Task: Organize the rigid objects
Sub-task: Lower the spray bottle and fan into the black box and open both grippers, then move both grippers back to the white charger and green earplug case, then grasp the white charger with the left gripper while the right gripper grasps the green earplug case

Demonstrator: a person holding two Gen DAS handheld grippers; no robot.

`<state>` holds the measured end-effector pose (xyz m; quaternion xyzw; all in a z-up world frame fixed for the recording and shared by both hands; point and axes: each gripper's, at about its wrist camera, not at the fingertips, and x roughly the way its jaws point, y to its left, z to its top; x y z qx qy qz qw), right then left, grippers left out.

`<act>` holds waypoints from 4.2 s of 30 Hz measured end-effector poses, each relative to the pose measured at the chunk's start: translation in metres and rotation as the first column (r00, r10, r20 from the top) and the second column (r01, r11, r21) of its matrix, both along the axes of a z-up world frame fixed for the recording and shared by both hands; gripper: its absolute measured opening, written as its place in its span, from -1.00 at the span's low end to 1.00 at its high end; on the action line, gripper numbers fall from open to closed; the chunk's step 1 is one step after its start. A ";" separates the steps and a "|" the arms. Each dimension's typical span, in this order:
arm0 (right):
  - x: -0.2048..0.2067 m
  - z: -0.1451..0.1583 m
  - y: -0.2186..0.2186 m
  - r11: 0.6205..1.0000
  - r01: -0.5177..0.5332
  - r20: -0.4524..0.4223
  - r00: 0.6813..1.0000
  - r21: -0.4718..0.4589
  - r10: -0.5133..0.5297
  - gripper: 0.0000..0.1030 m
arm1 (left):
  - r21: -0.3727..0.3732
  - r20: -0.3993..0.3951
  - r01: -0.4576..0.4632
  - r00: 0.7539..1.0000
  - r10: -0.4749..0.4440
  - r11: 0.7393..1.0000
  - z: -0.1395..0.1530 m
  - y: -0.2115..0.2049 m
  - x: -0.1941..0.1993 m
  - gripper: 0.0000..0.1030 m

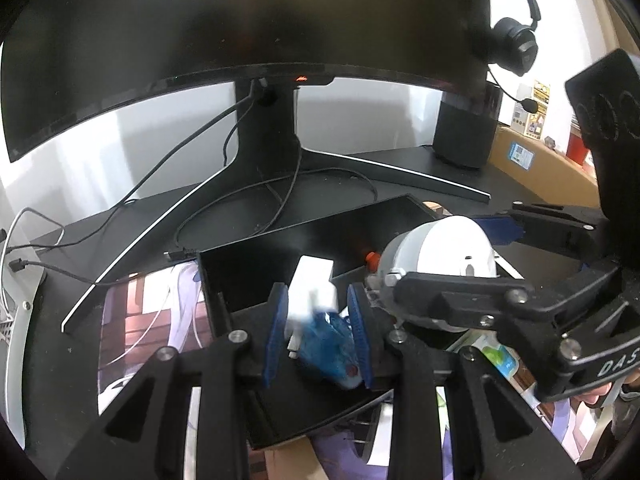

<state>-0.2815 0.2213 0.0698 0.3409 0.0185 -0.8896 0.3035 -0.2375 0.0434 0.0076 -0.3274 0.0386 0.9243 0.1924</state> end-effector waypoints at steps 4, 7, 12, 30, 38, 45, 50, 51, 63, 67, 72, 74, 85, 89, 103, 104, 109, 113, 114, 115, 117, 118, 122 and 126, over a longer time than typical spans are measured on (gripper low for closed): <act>0.000 0.001 0.001 1.000 0.000 0.004 1.000 0.003 0.000 0.33 | -0.002 0.013 0.002 1.000 -0.002 1.000 -0.001 -0.002 -0.001 -0.41; 0.001 0.003 0.002 1.000 0.003 0.016 1.000 -0.008 -0.003 0.34 | 0.005 -0.006 -0.006 1.000 0.006 1.000 0.003 -0.004 0.001 -0.36; 0.003 0.009 0.006 1.000 0.026 -0.004 1.000 -0.015 -0.026 0.35 | 0.013 -0.038 -0.003 0.999 0.003 1.000 0.014 -0.005 0.010 -0.07; 0.055 0.034 0.012 0.999 -0.033 -0.080 0.996 0.014 0.034 0.35 | -0.009 -0.102 0.063 0.993 -0.064 0.998 0.035 -0.003 0.069 0.06; 0.077 0.027 0.031 0.997 -0.058 -0.068 0.996 0.044 0.061 0.36 | -0.027 -0.054 0.115 0.992 -0.116 0.993 0.024 0.001 0.095 0.06; 0.084 0.003 0.032 0.989 -0.094 -0.031 0.995 0.113 0.098 0.36 | -0.107 -0.010 0.152 0.988 -0.154 0.983 -0.003 0.020 0.104 0.06; 0.070 -0.021 0.034 0.985 -0.112 0.035 0.994 0.133 0.108 0.36 | -0.142 0.025 0.140 0.990 -0.138 0.980 -0.022 0.026 0.097 0.06; 0.067 -0.026 0.034 0.984 -0.116 0.052 0.993 0.133 0.110 0.36 | -0.149 0.026 0.139 0.990 -0.137 0.979 -0.025 0.026 0.096 0.06; 0.059 -0.049 0.024 0.974 -0.164 0.108 0.983 0.156 0.148 0.43 | -0.045 0.151 0.109 0.983 -0.101 0.993 -0.032 -0.003 0.086 0.09; 0.071 -0.047 0.014 0.959 -0.225 0.136 0.970 0.173 0.203 0.43 | -0.050 0.162 0.087 0.984 -0.078 0.995 -0.029 -0.013 0.091 0.09; 0.071 -0.044 0.015 0.955 -0.213 0.100 0.975 0.206 0.196 0.44 | -0.034 0.162 0.040 0.986 -0.034 0.999 -0.028 -0.031 0.097 0.09; 0.063 -0.047 0.023 0.965 -0.193 0.125 0.977 0.175 0.173 0.44 | -0.038 0.163 0.029 0.986 -0.023 0.999 -0.028 -0.036 0.094 0.09; 0.065 -0.047 0.021 0.966 -0.166 0.145 0.980 0.199 0.139 0.62 | 0.081 0.181 0.007 0.983 -0.021 0.997 -0.021 -0.055 0.090 0.08; 0.060 -0.051 0.024 0.970 -0.148 0.133 0.983 0.193 0.124 0.65 | 0.087 0.186 0.069 0.979 -0.085 0.994 -0.020 -0.035 0.097 0.08; 0.063 -0.059 0.009 0.965 -0.211 0.197 0.964 0.156 0.179 0.72 | 0.013 0.193 0.078 0.978 -0.079 0.997 -0.031 -0.001 0.075 0.10; 0.068 -0.057 0.009 0.962 -0.232 0.203 0.958 0.144 0.201 0.72 | 0.024 0.200 0.078 0.977 -0.081 0.997 -0.033 -0.004 0.074 0.10; 0.089 -0.045 -0.002 0.935 -0.300 0.174 0.947 0.191 0.268 0.72 | 0.017 0.212 0.067 0.975 -0.069 0.998 -0.032 -0.014 0.076 0.10; 0.092 -0.039 -0.007 0.927 -0.298 0.089 0.954 0.228 0.285 0.72 | 0.018 0.231 0.052 0.972 -0.055 0.998 -0.033 -0.029 0.081 0.10; 0.091 -0.038 -0.011 0.919 -0.316 0.067 0.949 0.235 0.309 0.72 | 0.015 0.230 0.046 0.972 -0.048 0.999 -0.032 -0.032 0.083 0.10; 0.090 -0.038 -0.013 0.914 -0.325 0.050 0.945 0.241 0.323 0.72 | 0.013 0.227 0.044 0.973 -0.045 0.999 -0.031 -0.033 0.085 0.10; 0.086 -0.041 -0.018 0.904 -0.344 0.032 0.937 0.256 0.347 0.72 | 0.012 0.223 0.052 0.973 -0.053 0.999 -0.031 -0.033 0.087 0.10; 0.082 -0.045 -0.022 0.892 -0.365 0.041 0.929 0.266 0.368 0.72 | 0.017 0.221 0.058 0.973 -0.061 0.998 -0.030 -0.032 0.087 0.10; 0.076 -0.057 -0.027 0.869 -0.394 0.074 0.918 0.299 0.391 0.72 | 0.027 0.203 0.084 0.975 -0.088 0.996 -0.028 -0.025 0.091 0.10; 0.082 -0.059 -0.024 0.873 -0.393 0.099 0.919 0.291 0.381 0.72 | 0.006 0.194 0.087 0.977 -0.086 0.996 -0.028 -0.019 0.091 0.10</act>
